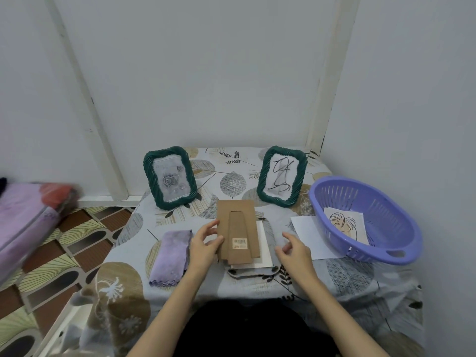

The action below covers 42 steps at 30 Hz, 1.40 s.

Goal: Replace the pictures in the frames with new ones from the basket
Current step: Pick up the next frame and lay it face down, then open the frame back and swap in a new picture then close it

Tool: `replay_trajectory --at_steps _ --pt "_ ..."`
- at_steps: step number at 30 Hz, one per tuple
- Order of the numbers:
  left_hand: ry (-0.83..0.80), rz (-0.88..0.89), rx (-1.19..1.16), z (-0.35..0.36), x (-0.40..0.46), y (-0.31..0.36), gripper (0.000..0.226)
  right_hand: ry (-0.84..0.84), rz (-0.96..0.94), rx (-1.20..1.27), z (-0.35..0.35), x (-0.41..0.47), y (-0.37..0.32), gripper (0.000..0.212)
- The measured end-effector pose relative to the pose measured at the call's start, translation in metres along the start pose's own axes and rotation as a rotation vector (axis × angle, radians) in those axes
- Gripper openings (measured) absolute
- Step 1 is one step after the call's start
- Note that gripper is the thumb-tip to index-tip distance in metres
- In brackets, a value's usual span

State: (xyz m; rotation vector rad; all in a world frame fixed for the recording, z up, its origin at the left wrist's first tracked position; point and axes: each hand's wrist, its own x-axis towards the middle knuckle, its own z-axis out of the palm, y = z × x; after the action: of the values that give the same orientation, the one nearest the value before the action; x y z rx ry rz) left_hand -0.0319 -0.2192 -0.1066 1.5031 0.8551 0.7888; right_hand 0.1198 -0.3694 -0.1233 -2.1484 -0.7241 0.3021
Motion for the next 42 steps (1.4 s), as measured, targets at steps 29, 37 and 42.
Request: replay_trajectory --at_steps 29,37,42 --pt "-0.239 0.125 1.218 -0.019 0.007 -0.019 0.065 -0.003 0.023 -0.141 -0.011 -0.003 -0.007 0.029" --pt "-0.343 0.232 1.013 0.009 -0.001 -0.021 0.046 0.023 0.095 -0.351 -0.001 -0.007 -0.016 0.036" --pt "-0.326 0.227 0.97 0.008 0.001 -0.022 0.041 0.079 0.194 -0.121 -0.003 -0.006 -0.015 0.017"
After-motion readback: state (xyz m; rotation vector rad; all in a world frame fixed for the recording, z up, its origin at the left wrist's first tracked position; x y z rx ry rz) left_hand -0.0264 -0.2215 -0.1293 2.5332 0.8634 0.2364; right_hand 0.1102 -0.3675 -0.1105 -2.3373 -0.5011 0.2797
